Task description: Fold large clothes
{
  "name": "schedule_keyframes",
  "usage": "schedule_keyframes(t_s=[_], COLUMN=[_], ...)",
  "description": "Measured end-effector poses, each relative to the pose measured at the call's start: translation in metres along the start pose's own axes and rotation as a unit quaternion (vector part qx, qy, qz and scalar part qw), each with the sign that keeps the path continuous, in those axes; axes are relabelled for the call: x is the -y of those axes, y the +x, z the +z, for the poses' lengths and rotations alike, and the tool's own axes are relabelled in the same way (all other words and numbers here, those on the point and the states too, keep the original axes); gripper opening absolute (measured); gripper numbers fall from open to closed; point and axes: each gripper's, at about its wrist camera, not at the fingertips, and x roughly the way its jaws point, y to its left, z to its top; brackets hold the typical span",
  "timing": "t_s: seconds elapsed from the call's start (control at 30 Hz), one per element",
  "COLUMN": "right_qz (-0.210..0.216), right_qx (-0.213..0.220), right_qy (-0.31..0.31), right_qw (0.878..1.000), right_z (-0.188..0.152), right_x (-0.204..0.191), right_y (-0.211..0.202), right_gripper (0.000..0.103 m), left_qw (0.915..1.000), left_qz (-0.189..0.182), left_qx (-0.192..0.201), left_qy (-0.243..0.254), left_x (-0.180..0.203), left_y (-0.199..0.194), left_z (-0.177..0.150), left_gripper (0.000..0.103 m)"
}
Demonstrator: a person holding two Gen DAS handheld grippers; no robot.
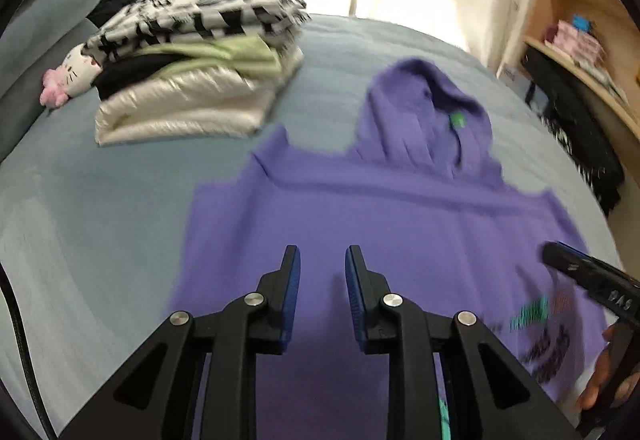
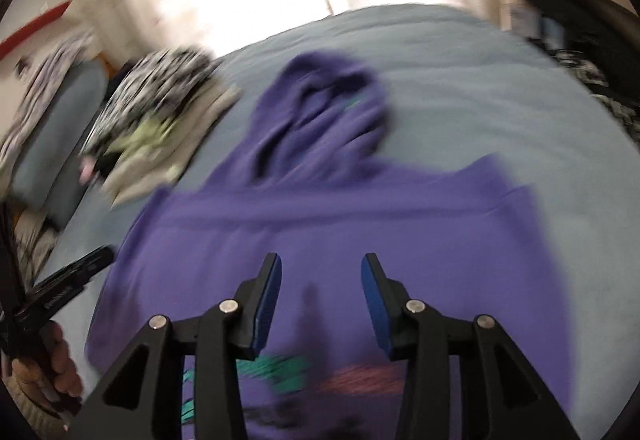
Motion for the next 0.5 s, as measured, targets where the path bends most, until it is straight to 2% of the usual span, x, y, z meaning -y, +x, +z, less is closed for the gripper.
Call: schedule_keyframes(t_s=[0.1, 0.23, 0.27, 0.3, 0.37, 0.4, 0.43, 0.5], right_qz=[-0.011, -0.027, -0.05, -0.12, -0.187, -0.192, -0.18, -0.164], right_qx=[-0.024, -0.003, 0.002, 0.008, 0.01, 0.004, 0.003, 0.009], right_qy=[-0.021, -0.018, -0.019, -0.024, -0.013, 0.019, 0.054, 0.09], right_qw=[0.999, 0.999, 0.999, 0.992, 0.982, 0.981, 0.982, 0.982], right_z=[-0.018, -0.021, -0.022, -0.024, -0.026, -0.03, -0.034, -0.036], right_x=[-0.012, 0.017, 0.023, 0.039, 0.072, 0.099, 0.122, 0.143], right_y=[0.016, 0.002, -0.002, -0.006, -0.01, -0.014, -0.02, -0.031], right_gripper=[0.042, 0.036, 0.036, 0.037, 0.041, 0.041, 0.041, 0.026], left_qw=[0.9989, 0.9977, 0.9972, 0.9969, 0.997, 0.997, 0.9969, 0.9967], left_qz=[0.033, 0.057, 0.063, 0.062, 0.047, 0.043, 0.045, 0.047], left_qx=[-0.032, -0.036, -0.038, -0.039, -0.04, -0.04, -0.04, -0.039], left_qy=[0.01, -0.009, -0.018, -0.026, -0.046, -0.051, -0.052, -0.053], left_x=[0.006, -0.015, -0.025, -0.034, -0.05, -0.055, -0.057, -0.058], left_y=[0.014, 0.019, 0.019, 0.019, 0.018, 0.017, 0.017, 0.018], left_z=[-0.024, -0.033, -0.033, -0.034, -0.034, -0.035, -0.035, -0.037], left_gripper=[0.021, 0.023, 0.023, 0.022, 0.015, 0.011, 0.01, 0.009])
